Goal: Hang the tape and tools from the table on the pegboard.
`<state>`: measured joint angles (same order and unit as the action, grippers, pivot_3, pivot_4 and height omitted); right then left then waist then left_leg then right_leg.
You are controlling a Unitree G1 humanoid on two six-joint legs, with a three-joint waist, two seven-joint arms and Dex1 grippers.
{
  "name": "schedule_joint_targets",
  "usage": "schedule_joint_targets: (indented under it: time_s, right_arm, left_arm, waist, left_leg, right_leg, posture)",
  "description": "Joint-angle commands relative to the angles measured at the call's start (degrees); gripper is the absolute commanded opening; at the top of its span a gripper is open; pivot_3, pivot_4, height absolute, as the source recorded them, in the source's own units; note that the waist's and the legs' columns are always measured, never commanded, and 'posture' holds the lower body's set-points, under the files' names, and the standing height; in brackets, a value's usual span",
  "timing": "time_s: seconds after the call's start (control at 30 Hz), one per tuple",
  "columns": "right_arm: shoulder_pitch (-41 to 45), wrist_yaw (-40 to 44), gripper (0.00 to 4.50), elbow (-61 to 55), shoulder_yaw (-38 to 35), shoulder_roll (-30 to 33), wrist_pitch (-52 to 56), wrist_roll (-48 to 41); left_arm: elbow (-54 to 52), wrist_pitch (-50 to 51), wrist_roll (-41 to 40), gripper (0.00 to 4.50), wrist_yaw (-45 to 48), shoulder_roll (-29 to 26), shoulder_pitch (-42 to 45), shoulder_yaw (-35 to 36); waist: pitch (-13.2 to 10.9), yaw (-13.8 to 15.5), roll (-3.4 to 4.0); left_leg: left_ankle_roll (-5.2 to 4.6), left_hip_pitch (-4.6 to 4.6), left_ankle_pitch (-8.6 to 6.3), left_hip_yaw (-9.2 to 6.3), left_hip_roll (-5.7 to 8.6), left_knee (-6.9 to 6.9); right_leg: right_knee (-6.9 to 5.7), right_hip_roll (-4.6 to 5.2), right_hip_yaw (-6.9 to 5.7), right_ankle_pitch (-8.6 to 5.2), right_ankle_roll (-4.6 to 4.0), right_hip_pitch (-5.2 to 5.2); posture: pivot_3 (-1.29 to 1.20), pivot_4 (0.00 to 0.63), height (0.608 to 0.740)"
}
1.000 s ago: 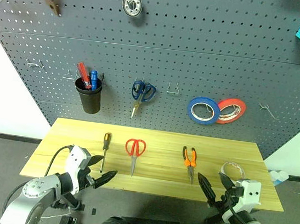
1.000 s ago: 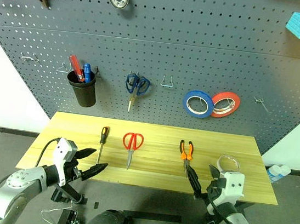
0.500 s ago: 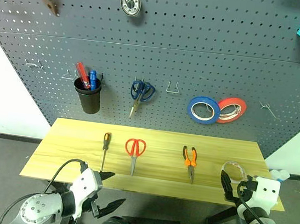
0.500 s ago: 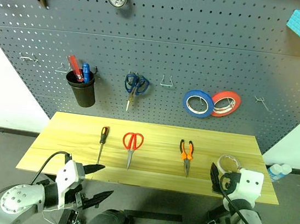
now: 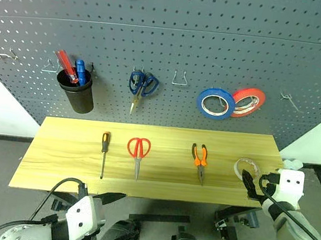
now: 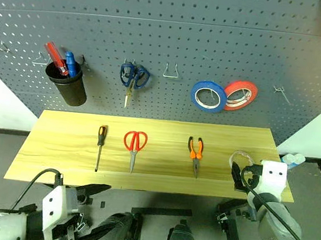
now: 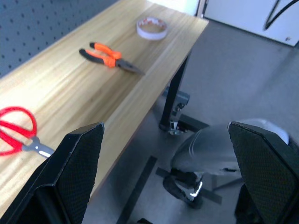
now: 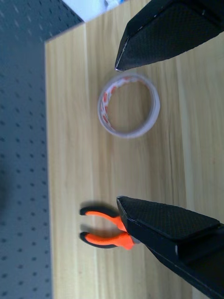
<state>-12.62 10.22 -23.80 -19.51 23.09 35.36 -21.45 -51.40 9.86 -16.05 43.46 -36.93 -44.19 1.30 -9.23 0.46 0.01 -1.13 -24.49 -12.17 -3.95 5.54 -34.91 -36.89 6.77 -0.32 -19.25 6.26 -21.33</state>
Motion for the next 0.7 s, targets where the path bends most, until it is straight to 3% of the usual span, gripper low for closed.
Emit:
schedule_joint_targets:
  time_s: [0.03,0.1,0.13,0.2,0.27,0.37,0.7]
  right_arm:
    - [3.5,0.8,4.50,3.4,0.6,2.0,1.0,1.4]
    - [5.0,1.2,4.50,4.7,0.9,2.5,1.4,1.9]
    - [5.9,1.4,4.50,5.9,1.2,2.9,1.1,2.4]
    - [8.2,1.7,4.50,9.2,1.9,3.7,0.5,3.6]
    - [9.8,2.1,4.50,11.6,2.3,4.4,-0.1,4.5]
    - [11.4,2.7,4.50,14.3,2.4,5.0,-1.1,5.4]
    - [12.7,3.3,4.50,16.2,2.0,4.7,-1.9,6.8]
  left_arm:
    - [4.2,3.8,-5.2,4.44,1.2,-1.2,10.7,3.6]
    - [22.0,8.8,-7.9,4.44,4.7,-2.4,33.3,2.5]
    - [28.3,9.8,-7.9,4.44,6.0,-2.3,40.6,1.6]
    - [32.5,10.8,-8.1,4.44,6.8,-1.6,45.6,1.0]
    - [33.3,11.7,-8.7,4.44,7.2,-1.3,47.1,1.1]
    - [32.4,12.8,-9.8,4.44,7.3,-1.1,46.8,1.8]
    - [30.7,14.1,-11.4,4.44,7.8,-1.8,45.1,2.2]
  waist:
    - [-0.8,0.1,-0.03]
    - [-1.3,2.0,0.92]
    - [-1.6,2.3,0.94]
    - [-2.1,1.6,0.43]
    - [-2.5,-0.2,-0.22]
    - [-3.0,-1.7,-0.48]
    - [-3.9,-1.0,-0.34]
  left_leg:
    - [-0.02,-0.01,-0.02,0.01,0.00,-0.06]
    - [-0.04,0.03,-0.01,-0.03,-0.01,-0.12]
    - [0.04,-0.01,0.05,-0.04,-0.06,-0.36]
    - [0.09,0.03,0.10,-0.10,-0.21,-0.22]
    - [0.36,0.06,0.38,-0.16,-0.29,-0.27]
    - [0.04,-0.03,0.12,-0.01,-0.07,-0.17]
    - [0.16,-0.02,0.05,-0.04,-0.12,-0.11]
  right_leg:
    - [0.00,0.00,0.00,0.00,0.00,0.01]
    - [0.15,0.02,-0.21,0.01,-0.03,0.26]
    - [-0.33,0.02,-0.28,-0.04,0.02,0.27]
    - [-0.46,-0.15,-0.34,0.12,-0.06,0.22]
    - [-0.47,-0.31,-0.21,0.17,-0.07,0.17]
    - [-0.33,-0.11,0.00,0.38,0.31,0.18]
    - [-0.30,-0.04,0.01,0.35,0.37,0.02]
  posture:
    - [0.00,0.212,0.740]
    - [0.00,0.226,0.740]
    - [0.00,0.226,0.740]
    - [0.01,0.244,0.740]
    - [0.01,0.255,0.740]
    - [0.02,0.267,0.740]
    - [0.02,0.254,0.740]
